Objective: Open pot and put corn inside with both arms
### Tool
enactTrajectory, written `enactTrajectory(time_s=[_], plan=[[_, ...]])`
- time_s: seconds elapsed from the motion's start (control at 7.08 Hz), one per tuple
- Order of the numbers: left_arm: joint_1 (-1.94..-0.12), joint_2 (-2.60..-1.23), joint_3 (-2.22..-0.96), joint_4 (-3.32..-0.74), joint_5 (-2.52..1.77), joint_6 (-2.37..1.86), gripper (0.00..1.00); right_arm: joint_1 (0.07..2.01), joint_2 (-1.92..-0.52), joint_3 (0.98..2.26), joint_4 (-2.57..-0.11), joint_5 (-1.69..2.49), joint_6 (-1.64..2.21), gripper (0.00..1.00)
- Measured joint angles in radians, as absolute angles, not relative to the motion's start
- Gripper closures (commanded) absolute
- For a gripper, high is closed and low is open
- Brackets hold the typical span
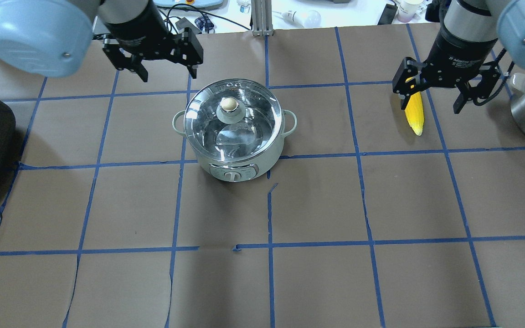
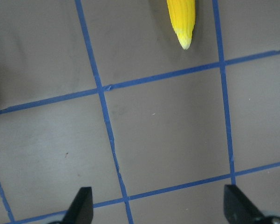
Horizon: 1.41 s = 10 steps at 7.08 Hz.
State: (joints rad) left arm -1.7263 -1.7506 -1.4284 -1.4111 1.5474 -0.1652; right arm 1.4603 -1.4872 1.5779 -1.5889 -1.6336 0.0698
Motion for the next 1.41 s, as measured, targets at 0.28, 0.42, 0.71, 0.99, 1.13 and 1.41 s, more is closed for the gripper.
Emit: enactTrajectory(time_s=[0.28, 0.42, 0.71, 0.99, 1.13, 1.41], plan=[[-1.784, -1.854, -1.448, -1.309, 1.548, -0.241, 0.03, 1.433, -1.389, 1.578, -1.743, -1.634, -0.043, 0.00], [-1.794, -1.890, -1.455, -1.265, 1.549, -0.253, 0.04, 1.407, -1.340, 1.579, -1.854, -1.633, -0.067, 0.00], [-1.809, -1.939, -1.459, -1.232, 1.549, -0.270, 0.25, 1.353, -1.248, 1.579, -2.020, -1.624, -0.131, 0.00], [-1.819, -1.958, -1.463, -1.225, 1.549, -0.276, 0.65, 1.339, -1.130, 1.577, -2.146, -1.622, -0.179, 0.00], [-1.821, -1.960, -1.472, -1.225, 1.548, -0.278, 0.74, 1.338, -1.073, 1.574, -2.201, -1.623, -0.207, 0.00], [-1.822, -1.959, -1.485, -1.214, 1.548, -0.274, 0.98, 1.338, -1.000, 1.568, -2.275, -1.623, -0.269, 0.00]])
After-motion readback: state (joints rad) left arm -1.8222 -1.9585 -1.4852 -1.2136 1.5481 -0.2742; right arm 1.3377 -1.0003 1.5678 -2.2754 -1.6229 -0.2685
